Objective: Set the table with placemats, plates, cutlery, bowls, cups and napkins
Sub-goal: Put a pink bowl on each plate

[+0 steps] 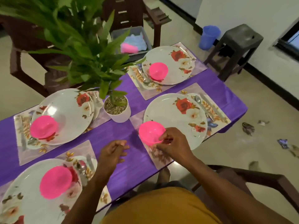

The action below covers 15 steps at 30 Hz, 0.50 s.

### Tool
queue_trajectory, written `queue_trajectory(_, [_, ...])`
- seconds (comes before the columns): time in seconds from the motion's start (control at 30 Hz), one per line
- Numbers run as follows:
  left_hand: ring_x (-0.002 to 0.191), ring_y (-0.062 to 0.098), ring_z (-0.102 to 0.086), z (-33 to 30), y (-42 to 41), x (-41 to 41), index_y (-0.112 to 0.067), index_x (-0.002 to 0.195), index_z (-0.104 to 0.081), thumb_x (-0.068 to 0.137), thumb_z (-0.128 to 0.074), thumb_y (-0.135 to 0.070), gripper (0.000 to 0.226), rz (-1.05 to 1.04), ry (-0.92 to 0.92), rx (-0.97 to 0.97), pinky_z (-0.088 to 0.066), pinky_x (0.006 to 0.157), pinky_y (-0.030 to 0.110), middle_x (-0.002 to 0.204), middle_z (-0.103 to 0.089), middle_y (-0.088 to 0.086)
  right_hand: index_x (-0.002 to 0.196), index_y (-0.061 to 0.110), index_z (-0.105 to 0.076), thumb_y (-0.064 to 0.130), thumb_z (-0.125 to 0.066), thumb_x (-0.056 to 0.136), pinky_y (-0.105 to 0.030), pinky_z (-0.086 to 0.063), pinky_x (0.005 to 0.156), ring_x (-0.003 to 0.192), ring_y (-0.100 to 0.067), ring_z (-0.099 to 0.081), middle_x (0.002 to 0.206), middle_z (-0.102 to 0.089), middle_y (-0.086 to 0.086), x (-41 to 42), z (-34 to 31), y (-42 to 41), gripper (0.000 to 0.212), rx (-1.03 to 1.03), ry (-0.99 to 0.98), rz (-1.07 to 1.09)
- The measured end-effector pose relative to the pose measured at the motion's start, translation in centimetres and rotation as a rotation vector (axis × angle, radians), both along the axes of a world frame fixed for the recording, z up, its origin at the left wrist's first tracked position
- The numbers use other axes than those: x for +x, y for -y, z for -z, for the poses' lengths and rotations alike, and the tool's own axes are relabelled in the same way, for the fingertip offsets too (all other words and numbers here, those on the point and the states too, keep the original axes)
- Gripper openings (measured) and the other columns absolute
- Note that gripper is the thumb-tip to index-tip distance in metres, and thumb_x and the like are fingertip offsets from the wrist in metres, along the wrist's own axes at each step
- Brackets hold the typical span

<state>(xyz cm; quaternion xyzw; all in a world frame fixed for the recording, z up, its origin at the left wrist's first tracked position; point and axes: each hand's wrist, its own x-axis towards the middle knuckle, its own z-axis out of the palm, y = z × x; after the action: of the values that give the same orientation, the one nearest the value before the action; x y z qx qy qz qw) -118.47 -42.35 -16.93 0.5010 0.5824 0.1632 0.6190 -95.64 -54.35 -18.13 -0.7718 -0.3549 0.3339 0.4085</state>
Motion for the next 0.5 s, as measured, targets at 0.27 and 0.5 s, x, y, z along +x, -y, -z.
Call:
queue_trajectory(0.27, [0.083,0.019,-0.07,0.5,-1.5,4.4,-0.014,0.11,-0.071,0.106,-0.055,-0.014,0.016,0.071,0.058,0.041,-0.055,0.071,0.034,0.097,-0.08,0.003,0.087,0.03,-0.068,0.03,-0.096,0.067,-0.024,-0.054,0.079,0.106,-0.001,-0.059,0.113,-0.06,0.024,3.1,0.1,-0.3,0.034,0.035,0.075,0.065])
queue_trajectory(0.5, [0.086,0.02,-0.072,1.1,-2.1,6.8,-0.013,0.111,-0.071,0.104,-0.059,-0.016,0.014,0.144,0.097,-0.008,-0.058,0.074,0.038,0.099,-0.08,0.003,0.088,0.024,-0.068,0.03,-0.096,0.068,-0.022,-0.05,0.069,0.094,-0.007,-0.063,0.123,-0.063,0.013,4.1,-0.1,0.6,0.035,0.054,0.137,0.159])
